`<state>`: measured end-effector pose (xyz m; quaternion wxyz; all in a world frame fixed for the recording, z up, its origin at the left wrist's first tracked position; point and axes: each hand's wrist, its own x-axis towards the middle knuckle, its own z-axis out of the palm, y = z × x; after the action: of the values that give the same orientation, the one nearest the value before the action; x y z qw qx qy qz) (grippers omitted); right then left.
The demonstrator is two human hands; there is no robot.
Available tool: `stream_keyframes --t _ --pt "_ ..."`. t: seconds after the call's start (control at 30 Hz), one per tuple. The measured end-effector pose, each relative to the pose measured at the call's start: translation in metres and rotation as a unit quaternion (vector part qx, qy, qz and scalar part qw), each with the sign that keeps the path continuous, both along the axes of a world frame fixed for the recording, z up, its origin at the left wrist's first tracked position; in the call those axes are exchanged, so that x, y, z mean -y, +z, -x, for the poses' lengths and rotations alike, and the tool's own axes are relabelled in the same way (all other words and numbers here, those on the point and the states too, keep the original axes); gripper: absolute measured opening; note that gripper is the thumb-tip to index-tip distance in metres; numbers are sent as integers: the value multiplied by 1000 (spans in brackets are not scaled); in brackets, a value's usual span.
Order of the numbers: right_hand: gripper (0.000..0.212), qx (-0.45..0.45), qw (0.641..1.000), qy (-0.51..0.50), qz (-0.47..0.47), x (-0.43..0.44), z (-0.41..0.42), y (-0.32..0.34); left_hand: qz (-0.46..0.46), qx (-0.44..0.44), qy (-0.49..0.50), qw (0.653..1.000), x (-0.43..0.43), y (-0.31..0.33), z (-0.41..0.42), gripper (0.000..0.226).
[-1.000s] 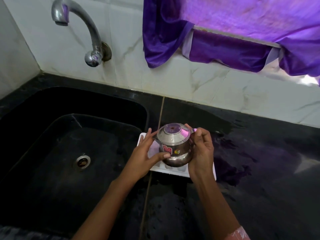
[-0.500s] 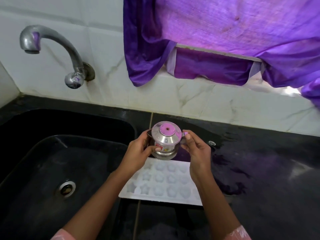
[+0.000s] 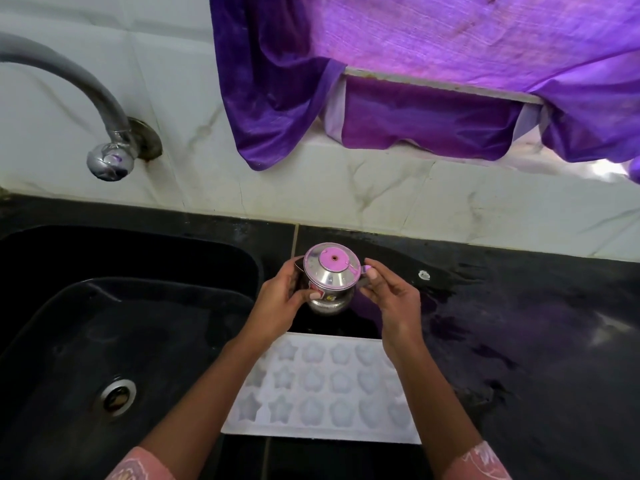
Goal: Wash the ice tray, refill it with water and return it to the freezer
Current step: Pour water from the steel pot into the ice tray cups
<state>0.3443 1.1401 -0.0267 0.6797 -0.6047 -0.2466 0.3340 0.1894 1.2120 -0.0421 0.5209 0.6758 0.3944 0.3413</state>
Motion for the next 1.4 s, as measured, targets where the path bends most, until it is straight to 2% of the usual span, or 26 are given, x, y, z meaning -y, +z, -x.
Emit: stream_keyframes --t 0.3,0.47,0.57,0.67,0.8,0.9,0.97,1.1,1.2,1.3,1.4 --pt "24 5 1000 0 13 -2 -1 -6 14 3 -6 1000 -4 -7 -1 57" --pt "33 -4 1000 9 12 -1 2 -3 32 0 -26 999 -2 -1 0 59" --pt "43 -16 999 16 25 6 0 3 26 -34 -34 999 -1 3 4 69" --pt "43 80 995 9 60 19 -3 9 11 -108 -14 994 6 8 12 86" --pt "54 277 953 47 114 43 -3 7 -83 -212 -16 974 28 3 28 90" --pt "70 386 899 104 178 63 0 4 -139 -270 -20 953 43 -4 40 96" --pt "78 438 863 133 213 77 4 5 -160 -314 -11 936 54 -6 48 108" --pt "103 511 799 169 266 103 13 4 -160 -372 22 914 75 -7 66 113" --pt "129 544 765 182 294 119 17 -2 -143 -396 24 907 88 -6 79 110" --pt "136 568 735 184 322 131 19 -9 -140 -410 21 901 96 -7 92 123" --pt "139 573 720 191 341 141 22 -13 -137 -417 13 899 102 -9 102 136"
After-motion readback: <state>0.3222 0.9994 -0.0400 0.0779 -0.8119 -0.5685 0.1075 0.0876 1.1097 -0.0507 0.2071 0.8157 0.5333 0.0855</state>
